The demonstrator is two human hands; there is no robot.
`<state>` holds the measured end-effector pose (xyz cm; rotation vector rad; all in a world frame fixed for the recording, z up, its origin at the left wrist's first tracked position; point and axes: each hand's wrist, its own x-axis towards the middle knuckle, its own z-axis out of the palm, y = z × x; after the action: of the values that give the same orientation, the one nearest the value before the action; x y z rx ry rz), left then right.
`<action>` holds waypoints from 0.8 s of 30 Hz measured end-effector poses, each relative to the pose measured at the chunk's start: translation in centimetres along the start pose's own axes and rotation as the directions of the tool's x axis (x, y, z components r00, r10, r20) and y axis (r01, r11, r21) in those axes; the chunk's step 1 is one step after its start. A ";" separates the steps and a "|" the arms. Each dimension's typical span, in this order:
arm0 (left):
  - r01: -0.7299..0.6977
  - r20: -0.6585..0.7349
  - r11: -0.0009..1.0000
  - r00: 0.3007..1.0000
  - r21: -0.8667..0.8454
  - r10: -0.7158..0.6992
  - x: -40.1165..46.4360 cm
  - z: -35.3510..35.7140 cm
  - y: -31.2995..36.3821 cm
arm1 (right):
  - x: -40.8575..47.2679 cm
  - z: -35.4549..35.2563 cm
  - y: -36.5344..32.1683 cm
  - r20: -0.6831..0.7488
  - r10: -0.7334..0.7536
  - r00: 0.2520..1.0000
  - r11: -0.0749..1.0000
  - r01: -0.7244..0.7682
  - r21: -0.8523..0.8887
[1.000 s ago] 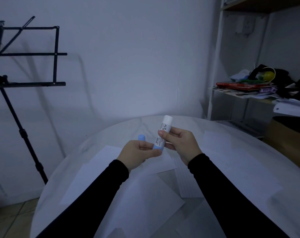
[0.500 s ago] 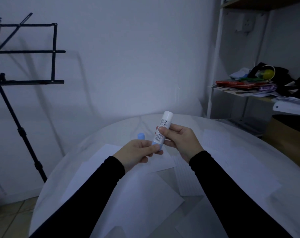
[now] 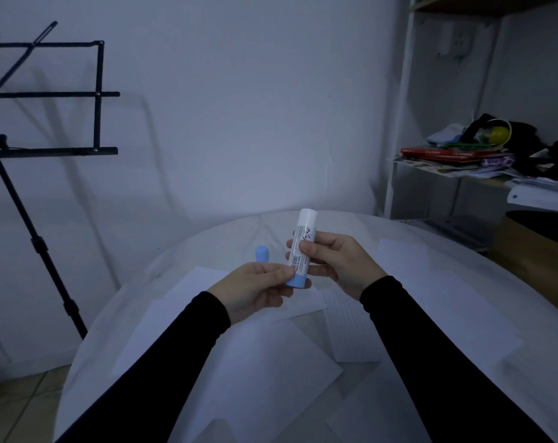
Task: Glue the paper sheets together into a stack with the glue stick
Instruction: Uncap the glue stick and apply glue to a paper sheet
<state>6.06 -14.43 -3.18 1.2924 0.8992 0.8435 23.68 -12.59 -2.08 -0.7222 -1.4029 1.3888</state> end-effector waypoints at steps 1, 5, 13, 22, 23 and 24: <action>-0.008 -0.007 1.000 1.000 -0.005 0.008 0.0 -0.1 0.0 | 0.0 0.1 0.0 0.000 -0.008 1.000 1.000 0.008 0.007; -0.107 -0.094 0.990 0.989 0.095 0.116 0.2 -0.2 0.4 | 0.0 0.3 -0.2 -0.043 -0.037 0.998 0.999 0.038 0.023; -0.094 -0.169 0.954 0.975 0.285 0.147 0.5 0.3 -0.1 | -0.1 0.3 -0.1 -0.086 -0.015 0.996 0.998 0.010 -0.060; 0.042 0.016 0.994 0.999 0.097 -0.044 0.2 0.1 0.4 | -0.2 0.4 -0.6 0.040 -0.032 0.999 0.999 0.032 0.002; 0.045 -0.026 0.992 0.999 0.114 -0.042 0.4 0.2 0.3 | -0.2 0.4 -0.5 0.011 -0.033 0.999 0.999 0.033 -0.027; 0.045 -0.077 0.989 0.996 0.138 -0.034 0.6 0.3 0.0 | -0.1 0.6 -0.3 -0.027 -0.038 0.999 0.997 0.036 -0.069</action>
<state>6.62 -14.05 -3.17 1.3664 1.0550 0.8132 23.27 -12.97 -1.70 -0.7539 -1.4402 1.3018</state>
